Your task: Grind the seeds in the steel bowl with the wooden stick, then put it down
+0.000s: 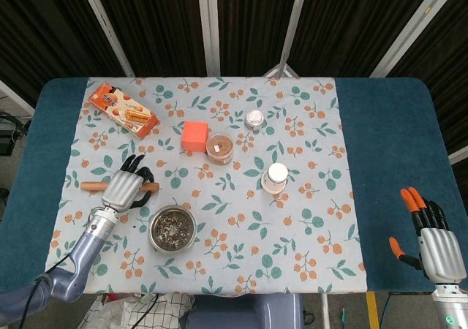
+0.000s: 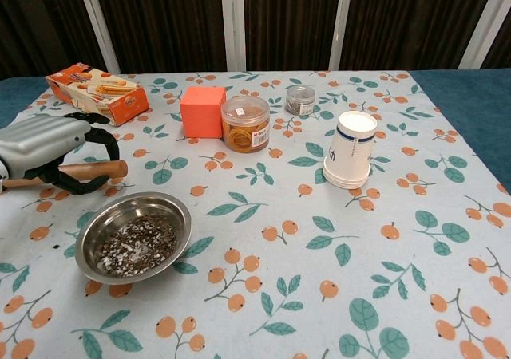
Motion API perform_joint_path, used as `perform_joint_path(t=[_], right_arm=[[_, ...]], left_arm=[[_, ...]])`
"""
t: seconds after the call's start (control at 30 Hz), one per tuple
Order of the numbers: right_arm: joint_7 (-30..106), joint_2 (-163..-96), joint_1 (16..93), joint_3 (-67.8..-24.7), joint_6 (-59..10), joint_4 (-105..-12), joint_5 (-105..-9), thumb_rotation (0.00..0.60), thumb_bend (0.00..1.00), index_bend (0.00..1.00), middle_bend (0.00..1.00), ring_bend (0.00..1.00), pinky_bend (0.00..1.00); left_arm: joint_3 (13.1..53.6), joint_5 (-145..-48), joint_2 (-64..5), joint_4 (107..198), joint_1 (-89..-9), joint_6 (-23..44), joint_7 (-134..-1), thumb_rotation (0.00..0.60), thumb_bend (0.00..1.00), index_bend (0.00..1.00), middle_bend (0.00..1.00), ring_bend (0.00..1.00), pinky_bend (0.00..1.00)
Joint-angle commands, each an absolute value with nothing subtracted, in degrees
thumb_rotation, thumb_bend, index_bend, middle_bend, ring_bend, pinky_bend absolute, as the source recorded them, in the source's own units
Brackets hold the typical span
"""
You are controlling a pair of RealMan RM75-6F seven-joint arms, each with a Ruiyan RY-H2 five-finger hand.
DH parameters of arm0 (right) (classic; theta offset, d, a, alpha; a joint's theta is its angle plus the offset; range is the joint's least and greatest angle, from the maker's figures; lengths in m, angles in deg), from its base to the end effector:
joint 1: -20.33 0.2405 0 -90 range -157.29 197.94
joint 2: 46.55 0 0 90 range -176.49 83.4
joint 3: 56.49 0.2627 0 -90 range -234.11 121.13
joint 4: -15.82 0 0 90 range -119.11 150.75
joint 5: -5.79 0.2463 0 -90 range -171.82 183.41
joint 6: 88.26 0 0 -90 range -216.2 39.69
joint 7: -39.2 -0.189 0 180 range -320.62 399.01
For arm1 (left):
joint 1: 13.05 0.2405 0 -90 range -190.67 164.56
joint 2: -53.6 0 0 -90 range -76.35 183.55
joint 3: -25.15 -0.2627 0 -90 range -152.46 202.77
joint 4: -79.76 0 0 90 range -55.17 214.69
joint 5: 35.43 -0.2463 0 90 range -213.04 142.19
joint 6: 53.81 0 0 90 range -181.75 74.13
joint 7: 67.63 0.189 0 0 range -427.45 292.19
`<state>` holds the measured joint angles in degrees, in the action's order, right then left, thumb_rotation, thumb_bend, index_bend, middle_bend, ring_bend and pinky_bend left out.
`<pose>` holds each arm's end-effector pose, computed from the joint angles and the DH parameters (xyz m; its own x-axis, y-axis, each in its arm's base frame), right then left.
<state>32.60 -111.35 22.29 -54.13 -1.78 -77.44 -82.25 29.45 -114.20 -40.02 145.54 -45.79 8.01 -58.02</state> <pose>-0.3296 -0.2104 0.1228 0.2630 -0.0075 0.9648 -0.9648 0.0010 0.2630 -0.2461 0.3780 -0.0657 0.5458 0.1611 0.8223 0.8131 -0.3389 -0.4733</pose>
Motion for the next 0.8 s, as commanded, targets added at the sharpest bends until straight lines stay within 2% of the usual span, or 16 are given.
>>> perform_joint_path(t=[0.03,0.2,0.37,0.47,0.6,0.8], right_arm=[[32.7,-111.4,22.3,-54.2,-1.7,-77.4,-82.3,0.600,0.37,0.00,0.00,0.00,0.00],[32.6,-111.4,22.2,-54.1,-1.6,-77.4,-82.4,0.600,0.37,0.00,0.00,0.00,0.00],[32.6,-111.4,22.2,-54.1,-1.4,-77.2,-82.5,0.600,0.37,0.00,0.00,0.00,0.00],[32.6,-111.3,22.2,-54.1,-1.2,-77.1,-82.7,0.600,0.37,0.00,0.00,0.00,0.00],[32.9,-111.3,22.2,-54.1,-1.1,-76.8,-82.8,0.600,0.37,0.00,0.00,0.00,0.00],[34.7,-111.7,21.9,-54.0,0.0,-76.1,-83.4,0.600,0.37,0.00,0.00,0.00,0.00]], left_arm=[[29.7,-113.6,-39.4,146.7,-45.6,7.9,-57.6,0.600,0.78,0.29,0.20,0.01,0.00],[30.2,-113.4,-38.0,149.3,-45.2,8.9,-57.0,0.600,0.73,0.18,0.13,0.00,0.00],[30.5,-113.6,-35.4,153.6,-44.1,11.2,-55.9,0.600,0.67,0.16,0.11,0.00,0.00],[30.7,-114.4,-33.1,157.6,-42.7,14.4,-55.6,0.600,0.60,0.15,0.10,0.00,0.00],[30.3,-115.5,-28.4,165.9,-39.0,20.5,-55.9,0.600,0.44,0.11,0.02,0.00,0.00],[25.1,-117.7,-17.0,180.3,-30.0,29.9,-55.7,0.600,0.22,0.04,0.00,0.00,0.00]])
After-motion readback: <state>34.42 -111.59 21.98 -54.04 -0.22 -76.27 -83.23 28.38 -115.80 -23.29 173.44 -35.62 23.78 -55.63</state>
